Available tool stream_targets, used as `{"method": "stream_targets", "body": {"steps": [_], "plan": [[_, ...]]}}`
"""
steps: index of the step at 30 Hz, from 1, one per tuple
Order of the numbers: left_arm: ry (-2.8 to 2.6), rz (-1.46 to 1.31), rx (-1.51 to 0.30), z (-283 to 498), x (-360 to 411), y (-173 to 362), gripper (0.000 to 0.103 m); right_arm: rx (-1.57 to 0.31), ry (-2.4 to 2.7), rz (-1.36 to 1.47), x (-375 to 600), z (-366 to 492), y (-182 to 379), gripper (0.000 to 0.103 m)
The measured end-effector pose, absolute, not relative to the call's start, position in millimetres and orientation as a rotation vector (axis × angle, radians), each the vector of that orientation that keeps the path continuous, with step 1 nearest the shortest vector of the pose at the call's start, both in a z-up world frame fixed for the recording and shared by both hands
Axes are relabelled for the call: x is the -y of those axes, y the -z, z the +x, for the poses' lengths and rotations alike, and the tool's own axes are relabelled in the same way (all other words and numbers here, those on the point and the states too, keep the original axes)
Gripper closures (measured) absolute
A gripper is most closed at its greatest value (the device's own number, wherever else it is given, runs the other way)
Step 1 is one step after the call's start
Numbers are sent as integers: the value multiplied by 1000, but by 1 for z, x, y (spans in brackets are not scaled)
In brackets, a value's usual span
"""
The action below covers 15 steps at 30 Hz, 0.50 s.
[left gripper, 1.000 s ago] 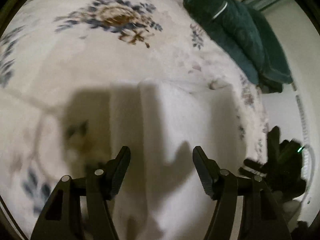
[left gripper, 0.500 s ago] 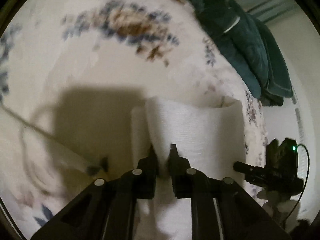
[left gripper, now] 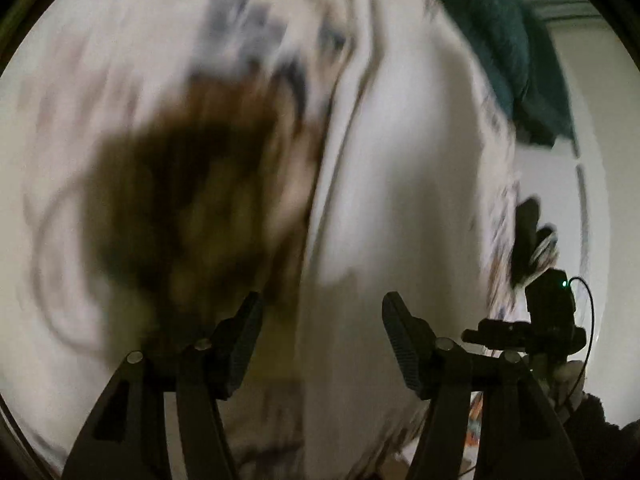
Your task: Fold small clothes
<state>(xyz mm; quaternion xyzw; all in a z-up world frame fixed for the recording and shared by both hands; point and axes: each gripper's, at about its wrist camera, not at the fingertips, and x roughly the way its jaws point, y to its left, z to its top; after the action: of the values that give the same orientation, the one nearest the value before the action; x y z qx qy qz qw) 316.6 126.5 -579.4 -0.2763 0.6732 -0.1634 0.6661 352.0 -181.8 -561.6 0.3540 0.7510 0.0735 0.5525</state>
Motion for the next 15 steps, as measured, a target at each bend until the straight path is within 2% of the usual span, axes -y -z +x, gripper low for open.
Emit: {"method": "stream_targets", "body": {"steps": [1,2,3,4,7,9,12,13,14,15], "plan": [[367,-636,-1540,303,-122,585,44,-1794,-162,871,179,335,570,37],[365,-649,-1550,292,-118,589,44,-1795,-150,899,177,319,577,42],[366,-662,-1554,282,-113,592,44,-1770,-144,914,175,307,579,55],[364,-663,-1554,277,-109,593,44,-1741,-135,920,172,295,579,98],[359,-668,-1546,267,-101,592,44,-1721,-96,900,162,268,574,99],[356,-674,-1540,267,-99,592,44,-1770,-45,842,161,253,583,99],[368,-685,-1547,268,-99,599,44,-1755,-69,932,165,249,592,95],[374,-691,-1547,268,-102,601,44,-1723,-94,966,167,251,590,81],[382,-698,-1546,268,-102,602,44,-1701,-104,977,169,253,587,53],[398,-709,-1542,267,-103,604,42,-1662,-108,992,172,254,583,39]]}}
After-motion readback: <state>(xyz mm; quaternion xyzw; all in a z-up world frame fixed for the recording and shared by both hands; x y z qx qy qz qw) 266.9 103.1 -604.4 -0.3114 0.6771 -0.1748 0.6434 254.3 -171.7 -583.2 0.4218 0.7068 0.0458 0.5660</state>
